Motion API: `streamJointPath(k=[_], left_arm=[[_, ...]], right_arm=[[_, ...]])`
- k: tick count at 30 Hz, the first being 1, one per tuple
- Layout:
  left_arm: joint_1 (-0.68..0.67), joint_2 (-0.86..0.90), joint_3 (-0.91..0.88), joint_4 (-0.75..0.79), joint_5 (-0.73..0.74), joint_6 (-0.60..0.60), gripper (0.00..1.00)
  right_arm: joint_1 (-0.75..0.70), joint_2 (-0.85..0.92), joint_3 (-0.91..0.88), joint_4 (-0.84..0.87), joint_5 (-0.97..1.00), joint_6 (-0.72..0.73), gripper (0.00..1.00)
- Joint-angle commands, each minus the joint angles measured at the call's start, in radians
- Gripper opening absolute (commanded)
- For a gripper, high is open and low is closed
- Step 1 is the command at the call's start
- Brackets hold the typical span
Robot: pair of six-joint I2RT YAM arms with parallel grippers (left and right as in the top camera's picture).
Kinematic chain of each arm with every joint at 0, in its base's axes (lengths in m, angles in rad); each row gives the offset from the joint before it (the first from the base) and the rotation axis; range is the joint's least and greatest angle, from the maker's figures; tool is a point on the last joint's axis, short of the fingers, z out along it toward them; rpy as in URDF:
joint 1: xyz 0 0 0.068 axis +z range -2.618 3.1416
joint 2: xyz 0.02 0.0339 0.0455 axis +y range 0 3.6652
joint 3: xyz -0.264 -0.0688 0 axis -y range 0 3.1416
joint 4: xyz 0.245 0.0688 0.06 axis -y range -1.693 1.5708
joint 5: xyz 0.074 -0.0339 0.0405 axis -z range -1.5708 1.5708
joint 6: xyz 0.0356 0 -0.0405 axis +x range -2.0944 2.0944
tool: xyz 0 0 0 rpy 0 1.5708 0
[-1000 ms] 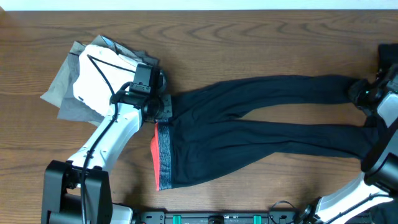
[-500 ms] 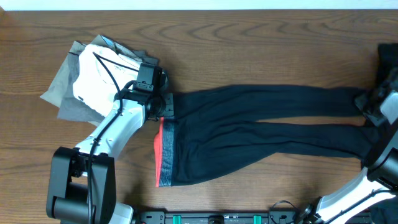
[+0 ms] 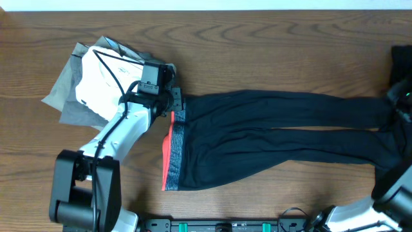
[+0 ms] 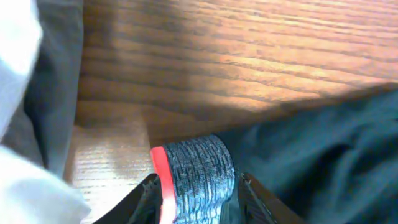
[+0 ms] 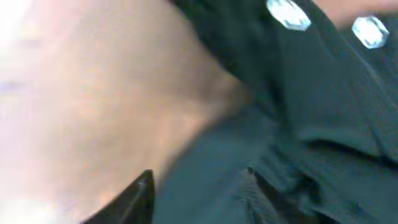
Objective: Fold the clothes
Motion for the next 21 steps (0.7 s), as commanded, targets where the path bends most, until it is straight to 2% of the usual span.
streamJointPath(k=[1,5,7,8,10,11,17,21], left_arm=[[-0.002,0.064,0.009,0.005,-0.016,0.005,0.43],[-0.002,0.122,0.009,0.033,-0.019,0.006,0.46],[-0.002,0.146,0.009,0.051,-0.019,0.006,0.43],[-0.002,0.154,0.009,0.059,-0.019,0.006,0.37],[-0.002,0.158,0.009,0.074,-0.019,0.005,0.12],[-0.002,0.157,0.011,0.081,-0.016,0.005,0.06],[-0.001,0.141,0.072,0.079,-0.005,0.002,0.06],[0.005,0.140,0.120,0.081,-0.064,0.002,0.06]], right_arm=[[0.016,-0.071,0.021,-0.017,-0.183,-0.016,0.49],[0.031,-0.081,0.021,-0.071,-0.196,-0.016,0.51],[0.039,-0.081,0.020,-0.101,-0.196,-0.016,0.50],[0.044,-0.081,0.020,-0.115,-0.196,-0.017,0.50],[0.051,-0.081,0.020,-0.134,-0.196,-0.020,0.49],[0.055,-0.081,0.020,-0.143,-0.196,-0.020,0.49],[0.081,-0.081,0.020,-0.186,-0.191,-0.034,0.48],[0.117,-0.080,0.020,-0.200,-0.137,-0.065,0.49]])
